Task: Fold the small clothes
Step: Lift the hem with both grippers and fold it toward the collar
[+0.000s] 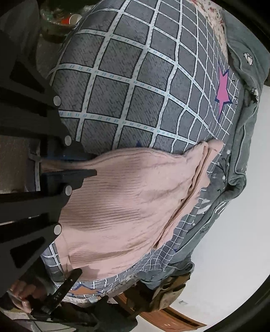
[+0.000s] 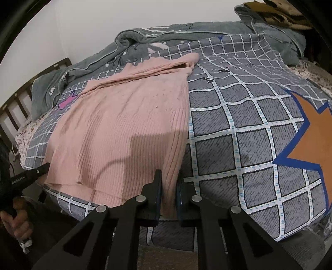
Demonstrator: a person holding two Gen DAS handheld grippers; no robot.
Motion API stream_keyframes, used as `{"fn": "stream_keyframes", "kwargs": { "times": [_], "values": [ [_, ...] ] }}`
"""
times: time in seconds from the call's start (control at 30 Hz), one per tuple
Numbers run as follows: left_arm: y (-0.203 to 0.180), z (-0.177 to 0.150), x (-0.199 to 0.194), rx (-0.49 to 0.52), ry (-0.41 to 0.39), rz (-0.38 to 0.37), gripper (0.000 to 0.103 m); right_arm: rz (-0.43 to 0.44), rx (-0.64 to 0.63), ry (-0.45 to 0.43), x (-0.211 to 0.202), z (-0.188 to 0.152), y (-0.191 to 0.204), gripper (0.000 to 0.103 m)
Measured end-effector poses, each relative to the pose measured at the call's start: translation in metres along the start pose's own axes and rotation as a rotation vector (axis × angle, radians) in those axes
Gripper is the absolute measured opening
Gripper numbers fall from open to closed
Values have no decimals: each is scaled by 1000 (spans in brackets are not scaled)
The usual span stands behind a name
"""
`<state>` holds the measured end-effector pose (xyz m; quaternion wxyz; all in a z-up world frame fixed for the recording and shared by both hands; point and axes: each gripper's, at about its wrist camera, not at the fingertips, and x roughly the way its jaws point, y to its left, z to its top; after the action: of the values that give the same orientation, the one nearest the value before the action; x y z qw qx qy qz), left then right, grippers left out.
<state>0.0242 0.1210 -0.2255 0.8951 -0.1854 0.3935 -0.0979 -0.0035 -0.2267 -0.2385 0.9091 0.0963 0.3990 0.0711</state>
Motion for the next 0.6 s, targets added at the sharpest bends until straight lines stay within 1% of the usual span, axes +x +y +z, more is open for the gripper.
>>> {"fn": "stream_keyframes", "kwargs": {
  "times": [0.1, 0.33, 0.37, 0.4, 0.43, 0.53, 0.6],
  "values": [
    [0, 1, 1, -2, 9, -13, 8, 16, 12, 5, 1, 1, -2, 15],
    [16, 2, 3, -108, 31, -99, 8, 13, -13, 6, 1, 0, 3, 16],
    [17, 2, 3, -114, 30, -101, 8, 13, -13, 5, 0, 0, 3, 15],
    [18, 1, 3, -117, 29, -101, 8, 15, -13, 5, 0, -1, 3, 10],
    [18, 0, 3, -117, 28, -103, 7, 25, -11, 9, 1, -1, 3, 8],
    [17, 0, -1, -110, 9, -113, 7, 29, -14, 1, -2, -1, 4, 6],
    [16, 0, -7, -105, -17, -121, 7, 36, -10, -20, -7, -1, 3, 6]
  ]
}}
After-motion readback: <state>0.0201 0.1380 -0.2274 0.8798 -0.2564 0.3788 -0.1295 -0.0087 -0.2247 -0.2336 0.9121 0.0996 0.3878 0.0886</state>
